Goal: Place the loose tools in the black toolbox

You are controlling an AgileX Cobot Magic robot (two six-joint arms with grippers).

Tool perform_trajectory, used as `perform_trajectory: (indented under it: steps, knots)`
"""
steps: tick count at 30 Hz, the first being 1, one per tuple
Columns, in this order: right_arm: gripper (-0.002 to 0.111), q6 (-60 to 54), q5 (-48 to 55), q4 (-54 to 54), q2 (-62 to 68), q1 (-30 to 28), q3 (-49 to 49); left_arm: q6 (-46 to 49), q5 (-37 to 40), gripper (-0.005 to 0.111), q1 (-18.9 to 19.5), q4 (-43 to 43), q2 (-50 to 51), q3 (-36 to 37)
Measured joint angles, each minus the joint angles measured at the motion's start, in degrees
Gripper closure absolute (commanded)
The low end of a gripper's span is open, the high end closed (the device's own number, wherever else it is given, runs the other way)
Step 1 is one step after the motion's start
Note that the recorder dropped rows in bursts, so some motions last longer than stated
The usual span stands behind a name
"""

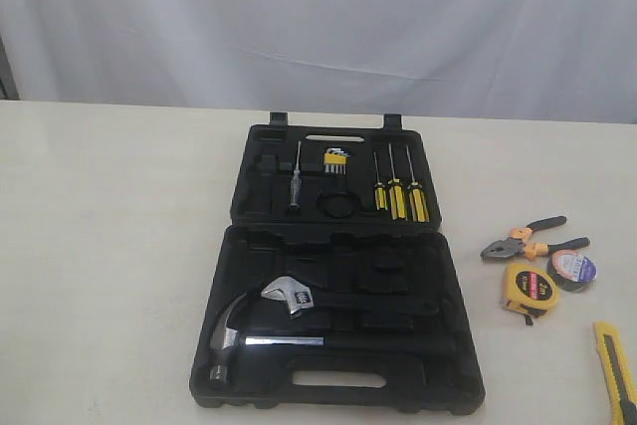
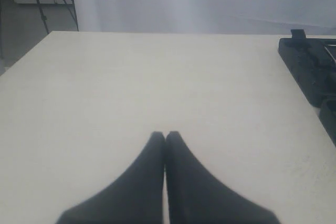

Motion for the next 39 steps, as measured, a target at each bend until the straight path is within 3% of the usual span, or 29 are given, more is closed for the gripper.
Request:
perform_trajectory:
  steps: [10, 16, 22, 28, 29, 30, 32, 34, 37, 39]
  knots:
    - [0.109, 4.3, -2.1, 2.6, 0.0, 0.0, 0.0, 0.0, 0.0, 0.107, 0.0, 0.0, 0.0, 0.0]
    - [0.109, -2.4, 2.1, 3.1, 0.0, 0.0, -0.5, 0.0, 0.0, 0.107, 0.0, 0.0, 0.0, 0.0]
    - [0.109, -9.5, 29.1, 7.4, 7.1, 0.0, -15.1, 0.0, 0.0, 0.107, 0.0, 0.0, 0.0, 0.0]
    - [0.109, -17.5, 57.0, 5.9, 28.4, 0.0, -43.1, 0.0, 0.0, 0.107, 0.0, 0.0, 0.0, 0.0]
    - [0.109, -19.2, 63.9, 4.7, 32.7, 0.0, -48.9, 0.0, 0.0, 0.107, 0.0, 0.0, 0.0, 0.0]
    - [0.109, -22.6, 78.9, 2.5, 40.4, 0.0, -59.1, 0.0, 0.0, 0.107, 0.0, 0.0, 0.0, 0.0]
    - [0.109, -29.2, 99.4, -0.1, 51.0, 0.0, -71.9, 0.0, 0.0, 0.107, 0.0, 0.0, 0.0, 0.0]
    - [0.109, -33.2, 109.5, -2.5, 58.9, 0.0, -78.8, 0.0, 0.0, 0.107, 0.0, 0.0, 0.0, 0.0]
    - [0.109, -33.9, 112.7, -7.9, 64.3, -0.2, -79.3, 0.0, 0.0, 0.107, 0.0, 0.0, 0.0, 0.0]
    - [0.109, -33.6, 113.0, -9.5, 67.3, -3.3, -74.9, 0.0, 0.0, 0.107, 0.0, 0.0, 0.0, 0.0]
